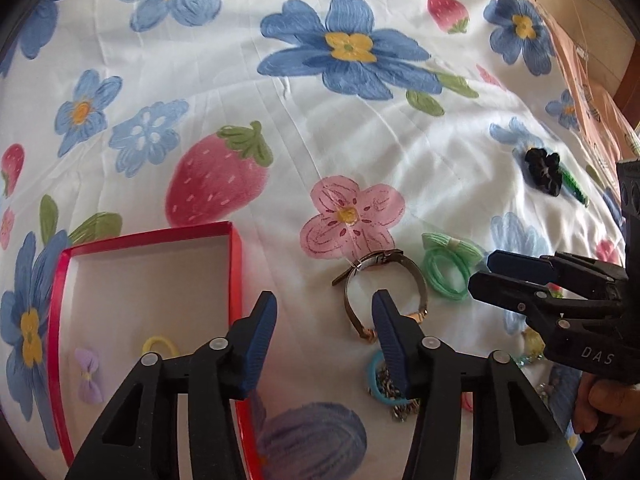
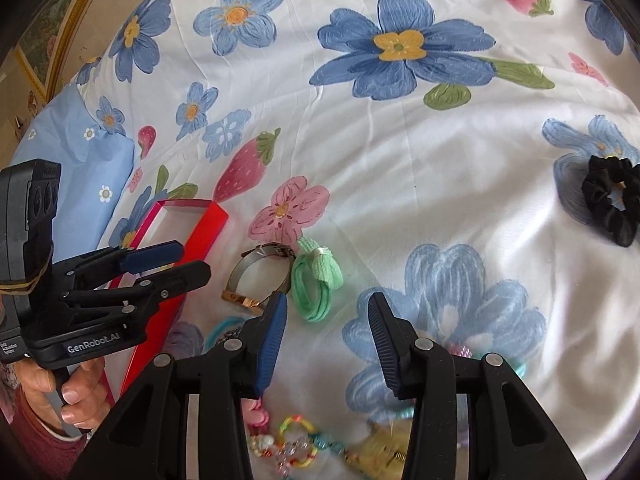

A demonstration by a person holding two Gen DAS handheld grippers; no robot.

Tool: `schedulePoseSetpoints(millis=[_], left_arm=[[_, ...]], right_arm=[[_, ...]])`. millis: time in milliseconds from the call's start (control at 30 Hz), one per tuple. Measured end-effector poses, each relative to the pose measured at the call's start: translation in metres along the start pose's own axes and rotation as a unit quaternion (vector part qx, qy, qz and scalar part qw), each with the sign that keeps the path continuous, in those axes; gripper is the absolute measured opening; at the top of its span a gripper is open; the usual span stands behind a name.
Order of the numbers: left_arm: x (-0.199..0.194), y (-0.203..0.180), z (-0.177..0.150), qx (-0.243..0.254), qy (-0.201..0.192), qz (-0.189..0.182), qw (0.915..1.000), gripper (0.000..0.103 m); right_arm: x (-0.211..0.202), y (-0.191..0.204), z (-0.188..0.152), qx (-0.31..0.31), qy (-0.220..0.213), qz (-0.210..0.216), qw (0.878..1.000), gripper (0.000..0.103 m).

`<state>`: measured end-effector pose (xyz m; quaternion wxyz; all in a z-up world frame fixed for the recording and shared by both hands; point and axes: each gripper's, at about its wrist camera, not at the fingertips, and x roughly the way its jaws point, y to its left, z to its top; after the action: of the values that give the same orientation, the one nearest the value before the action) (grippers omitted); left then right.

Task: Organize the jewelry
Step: 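Grasp the gold watch with the left tool while the right tool grasps the green hair tie, then carry the watch and green hair tie into the box and open both tools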

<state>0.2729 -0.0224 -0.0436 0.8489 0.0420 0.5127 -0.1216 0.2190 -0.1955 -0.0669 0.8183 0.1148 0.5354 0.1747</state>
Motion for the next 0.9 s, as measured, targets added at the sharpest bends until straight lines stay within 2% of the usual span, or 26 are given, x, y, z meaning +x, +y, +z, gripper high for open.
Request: schedulePoseSetpoints(millis=[100, 167, 233, 267, 500, 667, 900], left_arm=[[0.015, -0.002, 0.006, 0.014, 0.012, 0.000, 0.9998, 0.041], [0.026, -0.005, 0.008, 0.023, 0.020, -0.001, 0.9995, 0.038], [0.034, -0.007, 0.009, 0.028, 0.027, -0.001, 0.9992, 0.036], [0.038, -0.008, 0.009, 0.029, 0.030, -0.001, 0.9991, 0.034], [0.046, -0.022, 0.008, 0.054, 0.026, 0.004, 0.9982, 0.005], [0.034, -0.025, -0.001, 0.056, 0.013, -0.001, 0.9983, 0.003], [-0.001, -0.014, -0.022, 0.020, -0.006, -0.009, 0.9997, 0.003]], right_arm=[[0.008, -0.004, 0.003, 0.003, 0.005, 0.004, 1.000, 0.043], [0.012, -0.006, 0.004, 0.001, 0.007, 0.006, 1.000, 0.037], [0.015, -0.009, 0.005, 0.001, 0.011, 0.005, 1.000, 0.016], [0.016, -0.011, 0.005, 0.003, 0.013, 0.008, 1.000, 0.010], [0.006, -0.013, 0.004, 0.003, 0.003, 0.009, 1.000, 0.007], [-0.006, -0.011, 0.005, 0.004, -0.013, 0.006, 1.000, 0.007], [-0.024, -0.009, -0.002, 0.011, -0.024, 0.008, 1.000, 0.007]])
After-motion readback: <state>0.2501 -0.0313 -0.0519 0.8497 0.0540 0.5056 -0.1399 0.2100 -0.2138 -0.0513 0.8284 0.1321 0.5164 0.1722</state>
